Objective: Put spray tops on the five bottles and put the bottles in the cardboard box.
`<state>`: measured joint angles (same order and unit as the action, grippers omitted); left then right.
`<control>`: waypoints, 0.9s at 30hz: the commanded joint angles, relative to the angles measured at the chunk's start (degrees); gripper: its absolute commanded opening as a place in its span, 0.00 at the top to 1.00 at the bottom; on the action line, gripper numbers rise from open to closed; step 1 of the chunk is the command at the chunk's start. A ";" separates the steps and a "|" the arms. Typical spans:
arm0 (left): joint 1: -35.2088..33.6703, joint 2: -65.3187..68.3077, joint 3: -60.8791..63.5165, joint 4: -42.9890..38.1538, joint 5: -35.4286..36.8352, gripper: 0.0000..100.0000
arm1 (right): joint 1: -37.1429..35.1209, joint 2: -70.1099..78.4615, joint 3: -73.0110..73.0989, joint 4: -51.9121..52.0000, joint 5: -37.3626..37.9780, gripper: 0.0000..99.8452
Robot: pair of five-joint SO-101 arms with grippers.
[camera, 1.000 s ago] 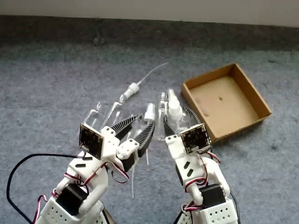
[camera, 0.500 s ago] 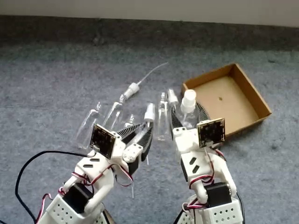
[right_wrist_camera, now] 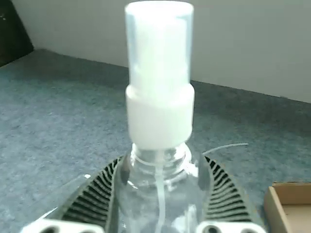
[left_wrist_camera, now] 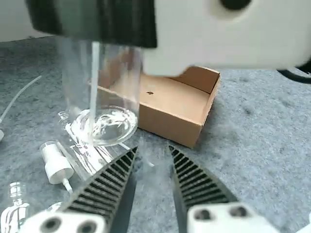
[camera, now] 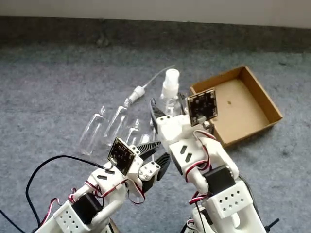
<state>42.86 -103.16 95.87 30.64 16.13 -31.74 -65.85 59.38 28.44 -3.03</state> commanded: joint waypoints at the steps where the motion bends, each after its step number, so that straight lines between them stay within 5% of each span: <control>1: 1.01 -0.92 1.10 -1.58 -0.44 0.95 | -6.29 1.89 -5.67 -0.13 -0.62 0.89; 7: -7.69 -0.92 1.19 -1.67 -0.35 0.95 | -12.70 0.31 -5.93 0.04 -0.26 0.89; 16: -17.89 -0.84 1.19 -5.10 -0.35 0.95 | -11.38 -5.05 -5.49 2.77 -0.18 0.89; 27: -18.07 -0.84 1.19 -5.01 -0.53 0.95 | 14.02 -4.97 -5.32 5.41 9.23 0.89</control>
<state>25.71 -103.16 95.87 27.21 16.13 -25.76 -70.42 57.36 33.80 3.47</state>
